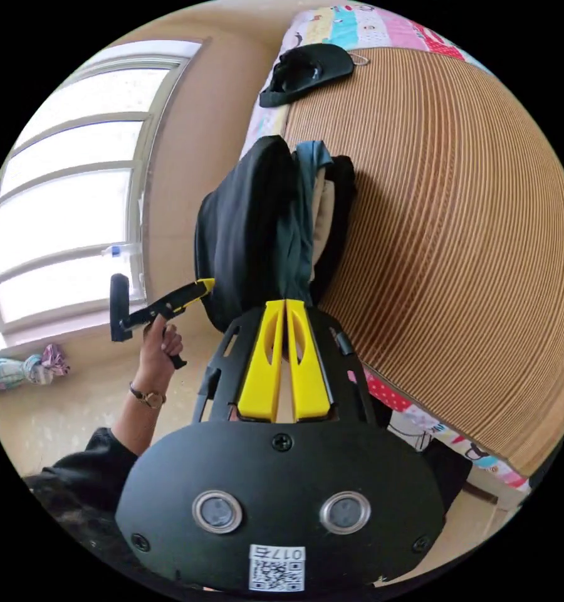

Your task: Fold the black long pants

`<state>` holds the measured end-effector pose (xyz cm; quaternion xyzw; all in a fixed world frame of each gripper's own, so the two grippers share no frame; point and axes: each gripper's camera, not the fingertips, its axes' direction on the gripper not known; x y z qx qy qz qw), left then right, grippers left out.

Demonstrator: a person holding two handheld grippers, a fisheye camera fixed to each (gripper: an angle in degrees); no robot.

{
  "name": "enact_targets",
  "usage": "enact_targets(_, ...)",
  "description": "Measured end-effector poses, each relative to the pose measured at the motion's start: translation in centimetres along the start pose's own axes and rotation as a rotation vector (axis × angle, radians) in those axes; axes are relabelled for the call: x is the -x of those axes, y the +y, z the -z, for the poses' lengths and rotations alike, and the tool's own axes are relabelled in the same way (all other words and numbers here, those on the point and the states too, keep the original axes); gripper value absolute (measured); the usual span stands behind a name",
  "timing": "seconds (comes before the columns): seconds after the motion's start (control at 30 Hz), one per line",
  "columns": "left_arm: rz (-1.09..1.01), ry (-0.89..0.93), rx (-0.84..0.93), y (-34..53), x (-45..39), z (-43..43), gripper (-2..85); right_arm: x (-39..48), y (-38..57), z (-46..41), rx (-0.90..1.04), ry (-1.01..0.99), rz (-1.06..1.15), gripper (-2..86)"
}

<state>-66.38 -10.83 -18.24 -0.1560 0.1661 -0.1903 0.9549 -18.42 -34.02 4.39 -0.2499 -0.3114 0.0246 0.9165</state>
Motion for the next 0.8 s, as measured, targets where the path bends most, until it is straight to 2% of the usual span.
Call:
enact_targets(0.13,0.013,-0.011,-0.185,6.5,-1.4,5.1,8.2,-1.6,7.5,5.9,0.086,0.182,0.043,0.9)
enact_targets(0.2,-0.116,0.022,-0.314,10.5,-4.2,7.2,3.9,-4.1,13.0,10.7,0.09,0.401,-0.053,0.6)
enact_targets(0.3,-0.32,0.095,-0.273,12.7,-9.1,6.6,0.0,-7.6,19.0,16.3,0.112,0.578,-0.265,0.4)
enact_targets(0.4,-0.459,0.291,-0.202,14.4,-14.1,4.9,-0.7,-9.8,23.2,21.5,0.035,0.553,-0.43,0.3)
enact_targets(0.6,-0.517,0.538,-0.319,18.2,-24.9,4.9,-1.0,-15.1,25.2,27.5,-0.05,0.386,-0.549,0.4)
enact_targets(0.7,-0.58,0.572,-0.363,20.4,-31.2,5.4,-1.0,-17.4,24.9,30.5,-0.137,0.33,-0.509,0.5)
enact_targets(0.8,-0.659,0.502,-0.381,22.7,-38.0,5.3,-1.0,-19.6,25.3,33.2,-0.172,0.35,-0.445,0.5)
